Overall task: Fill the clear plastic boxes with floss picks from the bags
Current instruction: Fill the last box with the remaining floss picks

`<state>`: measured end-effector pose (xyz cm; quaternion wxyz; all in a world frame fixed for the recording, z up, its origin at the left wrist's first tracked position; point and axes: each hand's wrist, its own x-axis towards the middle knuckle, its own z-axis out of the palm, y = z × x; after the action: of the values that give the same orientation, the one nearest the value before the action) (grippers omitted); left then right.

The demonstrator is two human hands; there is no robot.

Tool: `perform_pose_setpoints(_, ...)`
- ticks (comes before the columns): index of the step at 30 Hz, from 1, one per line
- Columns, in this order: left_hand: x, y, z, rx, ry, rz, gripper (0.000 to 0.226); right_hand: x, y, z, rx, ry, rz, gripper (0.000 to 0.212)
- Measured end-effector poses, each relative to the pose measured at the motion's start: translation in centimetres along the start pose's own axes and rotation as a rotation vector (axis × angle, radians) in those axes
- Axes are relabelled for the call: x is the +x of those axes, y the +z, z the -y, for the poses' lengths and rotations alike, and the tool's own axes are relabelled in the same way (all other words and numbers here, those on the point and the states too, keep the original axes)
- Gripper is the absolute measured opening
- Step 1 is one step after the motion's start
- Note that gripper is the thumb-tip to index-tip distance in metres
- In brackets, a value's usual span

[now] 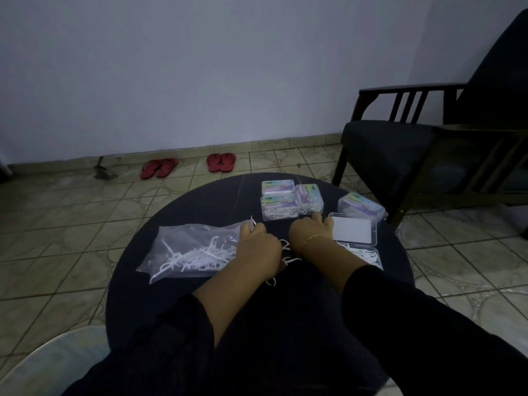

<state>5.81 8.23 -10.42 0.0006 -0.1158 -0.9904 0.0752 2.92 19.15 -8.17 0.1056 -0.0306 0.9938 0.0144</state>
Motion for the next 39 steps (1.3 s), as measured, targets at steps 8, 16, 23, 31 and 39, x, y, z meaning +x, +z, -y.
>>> perform_pose_setpoints(8, 0.6, 0.9, -0.1, -0.037, 0.01, 0.048, 0.026, 0.6, -0.2, -0.6, -0.12, -0.062, 0.165, 0.048)
perform_pose_setpoints(16, 0.6, 0.7, 0.1, -0.063, 0.009, 0.024, 0.026, 0.7, 0.7, -1.2, -0.072, -0.116, 0.077, 0.035)
perform_pose_setpoints(23, 0.5, 0.1, -0.2, -0.051, -0.002, 0.064, 0.025, 0.3, 0.6, -1.4, -0.059, -0.13, 0.092, 0.038)
perform_pose_setpoints(31, -0.2, -0.1, -0.6, 0.013, 0.078, 0.055, 0.02, -0.4, 0.7, -1.4, -0.262, -0.286, 0.022, 0.035)
perform_pose_setpoints(39, -0.4, -0.9, -1.5, -0.021, 0.112, 0.039, 0.023, -2.4, -2.0, -4.4, -0.294, -0.285, -0.129, 0.033)
